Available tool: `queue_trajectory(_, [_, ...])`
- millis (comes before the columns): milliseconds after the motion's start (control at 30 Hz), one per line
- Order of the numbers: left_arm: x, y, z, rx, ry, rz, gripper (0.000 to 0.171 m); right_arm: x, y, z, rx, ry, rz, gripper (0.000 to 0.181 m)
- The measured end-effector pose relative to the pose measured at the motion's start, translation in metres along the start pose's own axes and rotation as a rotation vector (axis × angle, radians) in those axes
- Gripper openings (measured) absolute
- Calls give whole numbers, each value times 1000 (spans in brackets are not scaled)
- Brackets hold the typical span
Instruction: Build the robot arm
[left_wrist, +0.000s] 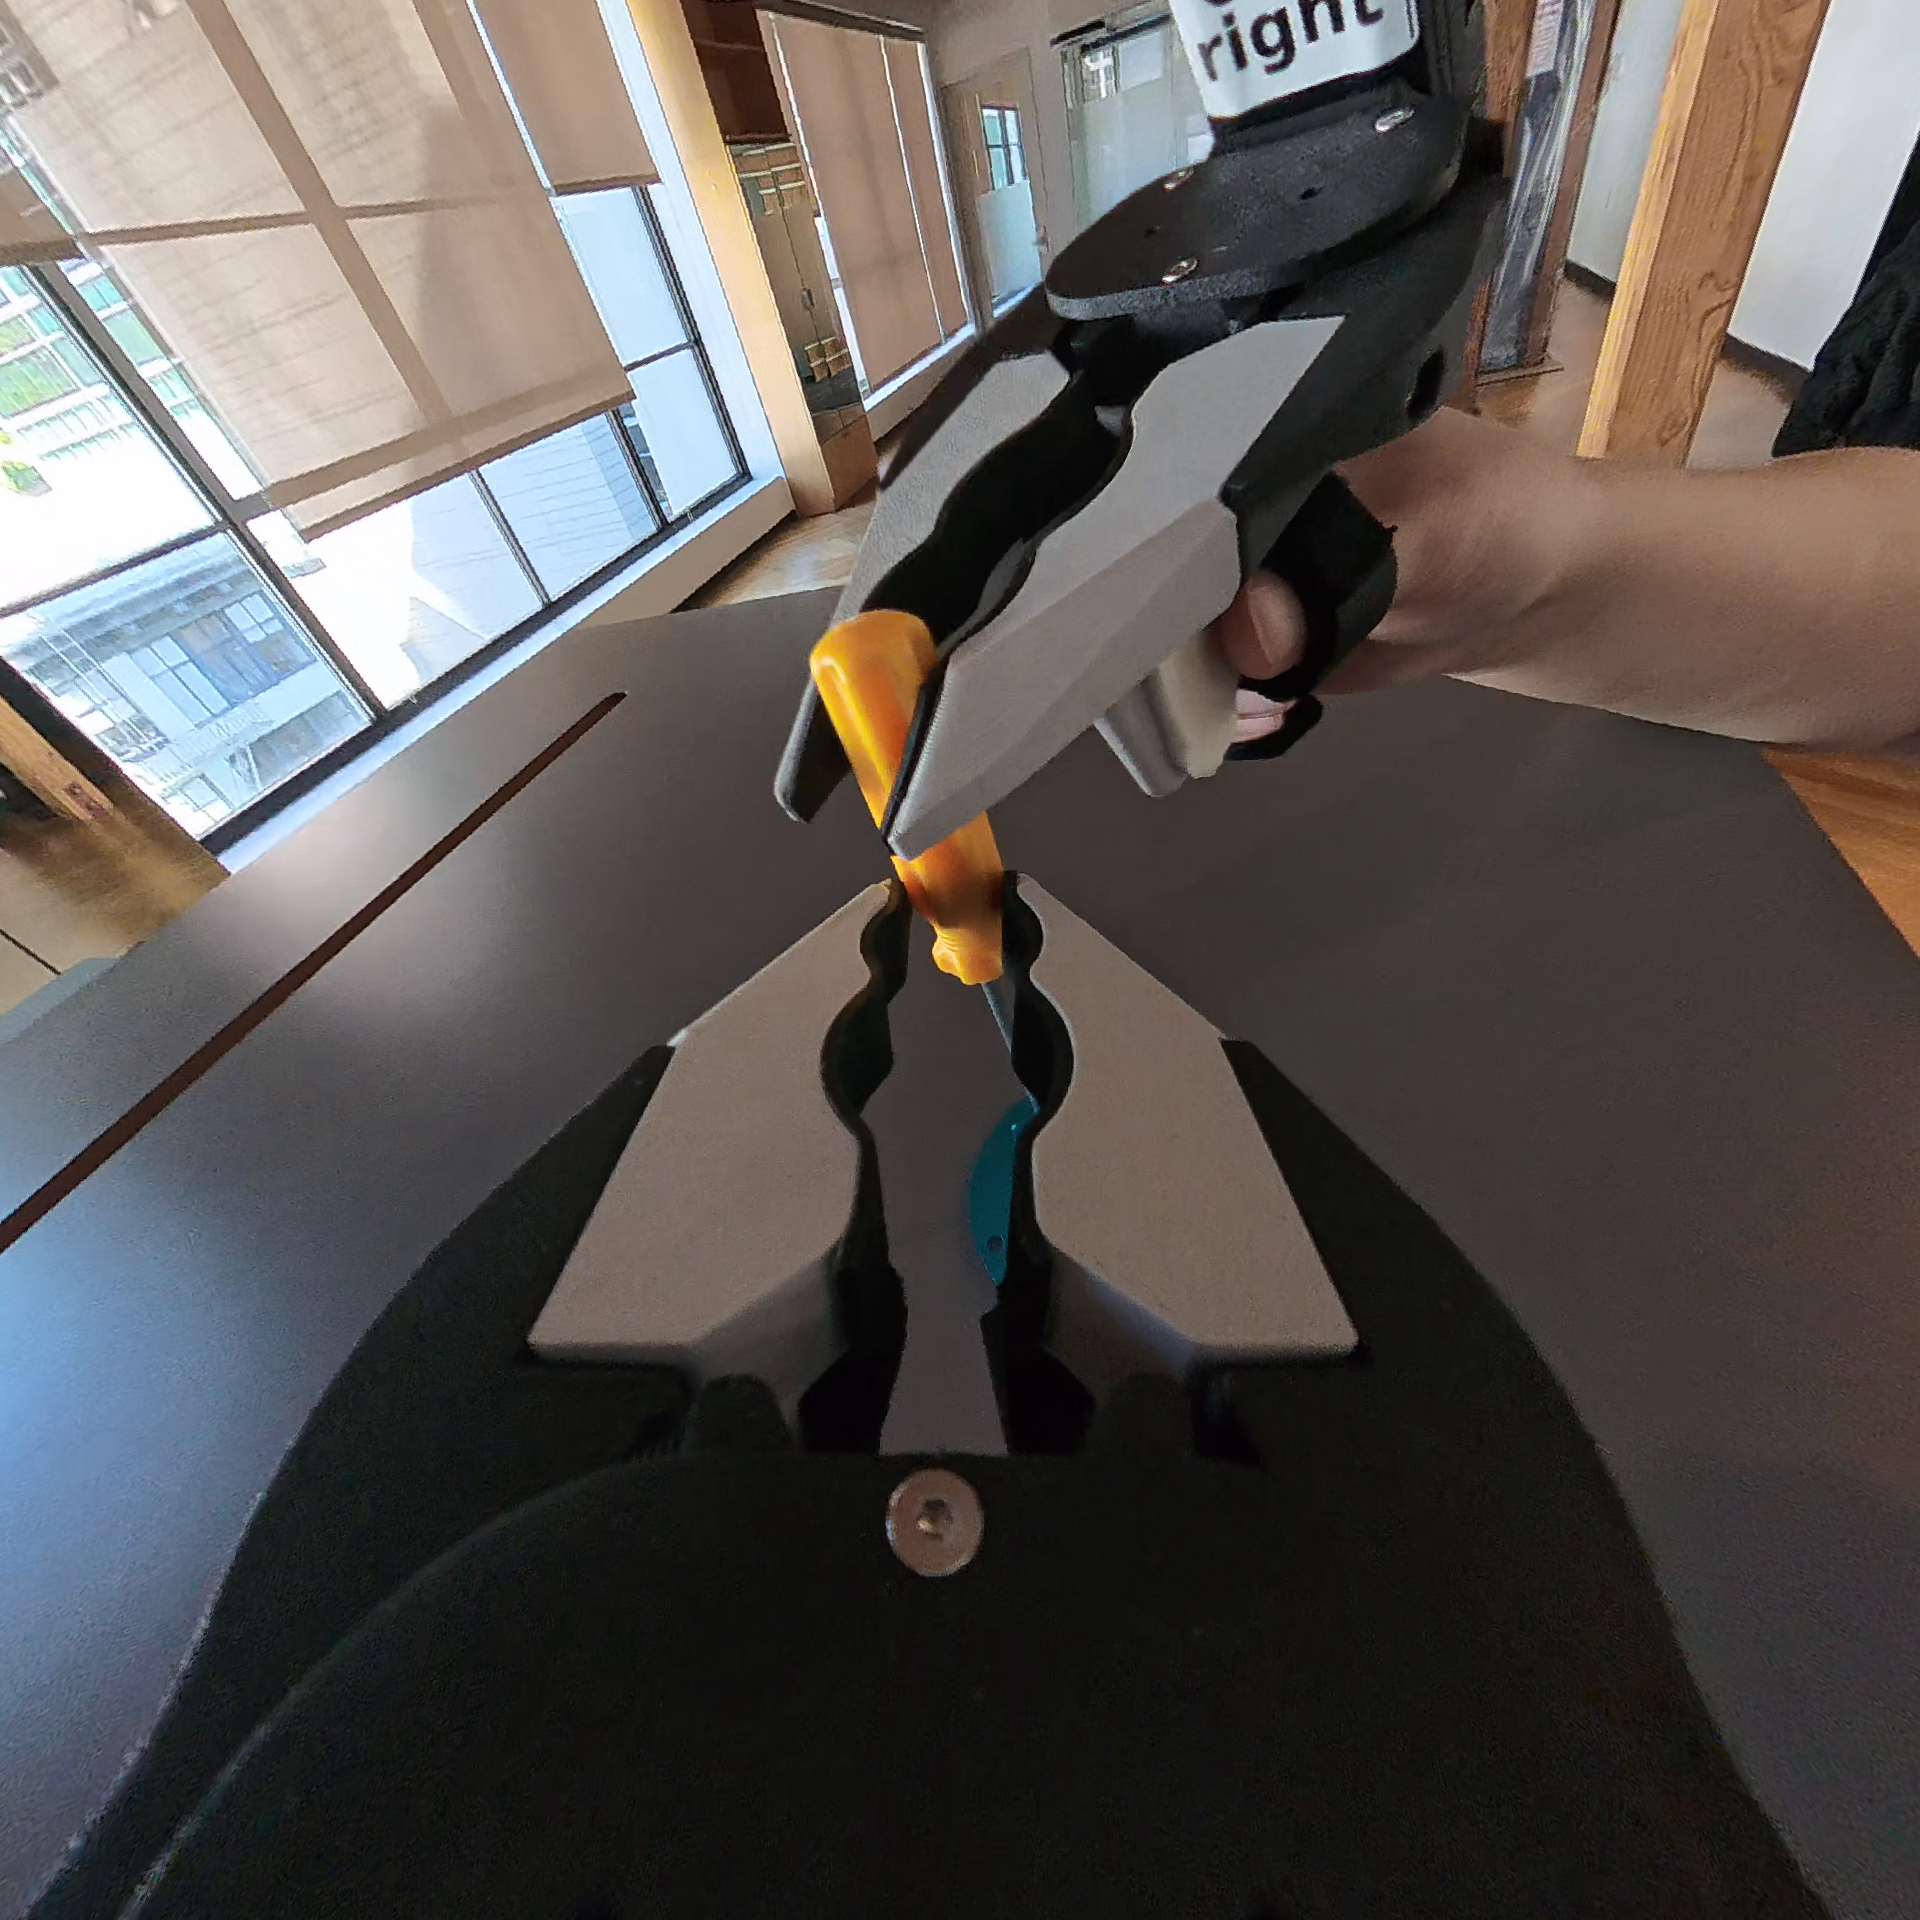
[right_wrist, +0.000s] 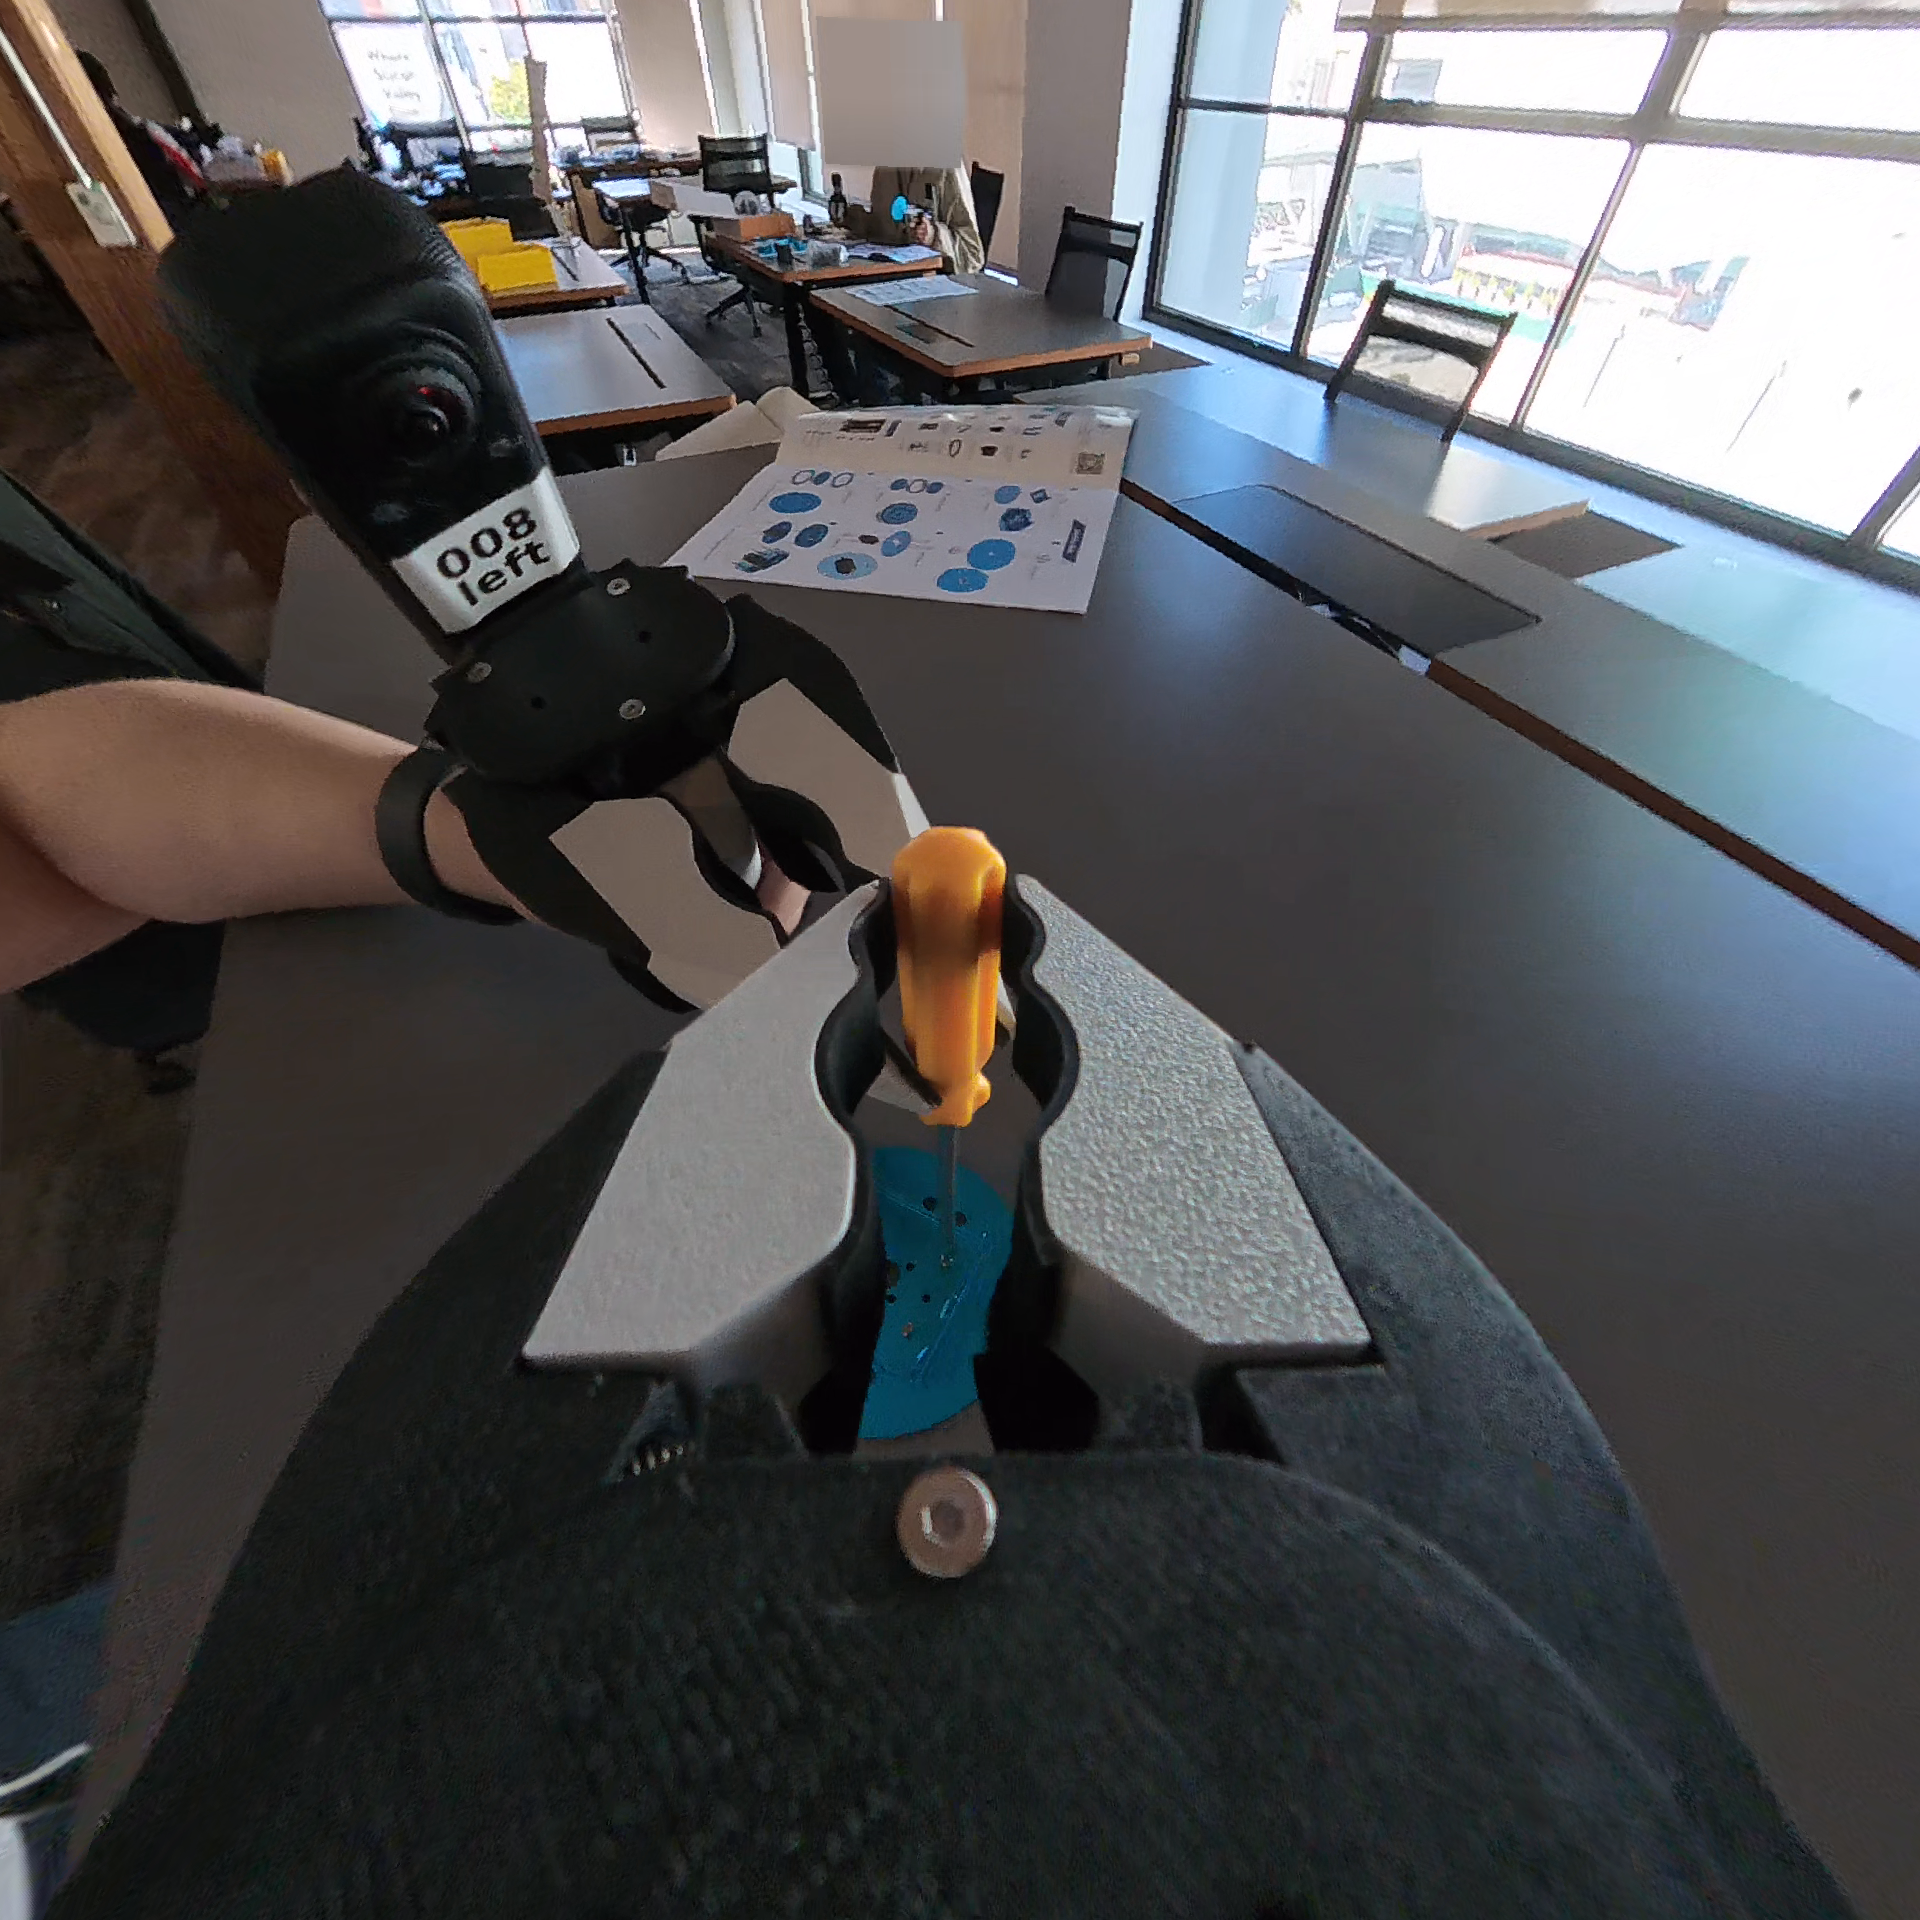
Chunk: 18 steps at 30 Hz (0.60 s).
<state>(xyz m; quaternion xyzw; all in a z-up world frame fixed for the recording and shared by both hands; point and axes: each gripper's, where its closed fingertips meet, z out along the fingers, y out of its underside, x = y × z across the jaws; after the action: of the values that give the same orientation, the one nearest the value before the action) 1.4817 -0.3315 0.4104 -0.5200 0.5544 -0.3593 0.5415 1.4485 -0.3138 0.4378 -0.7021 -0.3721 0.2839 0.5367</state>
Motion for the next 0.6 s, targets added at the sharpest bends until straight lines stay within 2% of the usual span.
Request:
queue_trajectory(133, [9, -2, 2, -1, 37, 30, 15, -12, -5, -4, 25, -111, -46, 29])
queue_trajectory(200, [13, -3, 3, -3, 60, 40, 15, -21, -10, -9, 57, -204, -23, 24])
queue_trajectory(300, [15, -3, 3, -3, 78, 43, 15, -20, -7, -12, 41, -241, -25, 17])
queue_trajectory(467, [15, -2, 2, -14, 83, 46, 15, -19, 1, -10, -7, -225, -130, 17])
queue_trajectory(600, [13, -2, 1, -30, 78, 41, 15, -16, 1, -6, -21, -173, -45, 17])
